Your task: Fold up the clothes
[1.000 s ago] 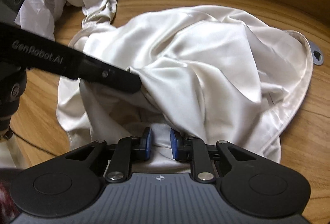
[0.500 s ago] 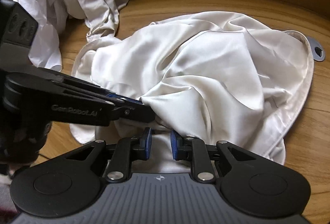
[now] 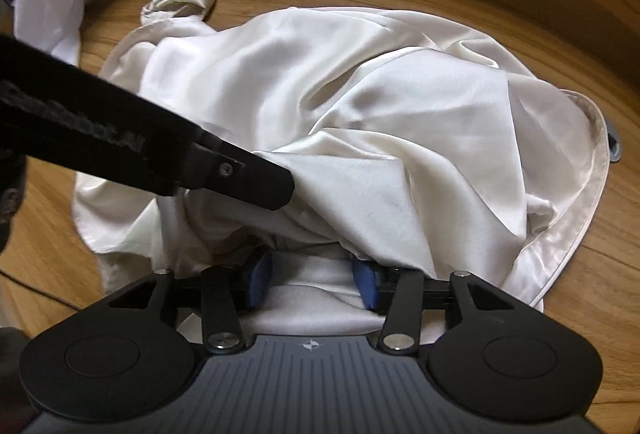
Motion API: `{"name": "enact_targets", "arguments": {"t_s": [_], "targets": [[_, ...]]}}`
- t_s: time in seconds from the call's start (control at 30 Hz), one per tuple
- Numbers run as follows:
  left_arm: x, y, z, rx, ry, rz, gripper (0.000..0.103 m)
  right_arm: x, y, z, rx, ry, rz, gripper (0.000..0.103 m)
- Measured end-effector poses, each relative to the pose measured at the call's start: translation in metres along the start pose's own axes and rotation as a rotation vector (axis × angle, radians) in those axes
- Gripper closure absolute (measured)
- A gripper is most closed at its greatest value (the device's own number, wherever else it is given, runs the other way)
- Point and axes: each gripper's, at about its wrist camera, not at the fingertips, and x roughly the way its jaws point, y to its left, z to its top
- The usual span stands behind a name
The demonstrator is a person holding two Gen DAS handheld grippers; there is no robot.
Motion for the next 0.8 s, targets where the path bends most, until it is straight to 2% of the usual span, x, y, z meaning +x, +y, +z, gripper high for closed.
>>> {"name": "enact_targets", "arguments": {"t_s": [0.03, 0.1, 0.17, 0.23, 0.37, 0.47, 0.5, 0.6, 0.8], "targets": [[-0.003, 0.001, 0.001, -0.009, -0.010, -0.007, 0.085, 0.001, 0.000, 0.000, 0.005, -0.002, -0.008, 0.051], [-0.011, 0.002, 0.002, -0.023, -0.035, -0.026, 0.076, 0.003, 0.001, 0.002, -0.006, -0.006, -0.025, 0.056], [-0.023, 0.001, 0.003, -0.004, -0.071, -0.038, 0.065, 0.003, -0.001, 0.003, -0.003, -0.010, -0.030, 0.071], [-0.034, -0.002, 0.000, 0.067, -0.092, -0.037, 0.057, -0.002, -0.008, 0.005, 0.022, -0.015, -0.019, 0.083], [-0.056, -0.009, -0.008, 0.227, -0.129, -0.031, 0.041, -0.026, -0.024, 0.003, 0.087, -0.054, 0.022, 0.088], [-0.066, -0.012, -0.016, 0.313, -0.136, -0.046, 0.033, -0.055, -0.040, -0.002, 0.176, -0.106, 0.080, 0.093], [-0.066, -0.013, -0.019, 0.331, -0.129, -0.062, 0.028, -0.065, -0.047, -0.003, 0.211, -0.125, 0.101, 0.100], [-0.063, -0.019, -0.028, 0.396, -0.102, -0.098, 0.025, -0.094, -0.065, -0.009, 0.310, -0.185, 0.142, 0.100], [-0.029, -0.051, -0.043, 0.587, -0.044, -0.073, 0.023, -0.130, -0.090, -0.025, 0.431, -0.263, 0.154, 0.100]]}}
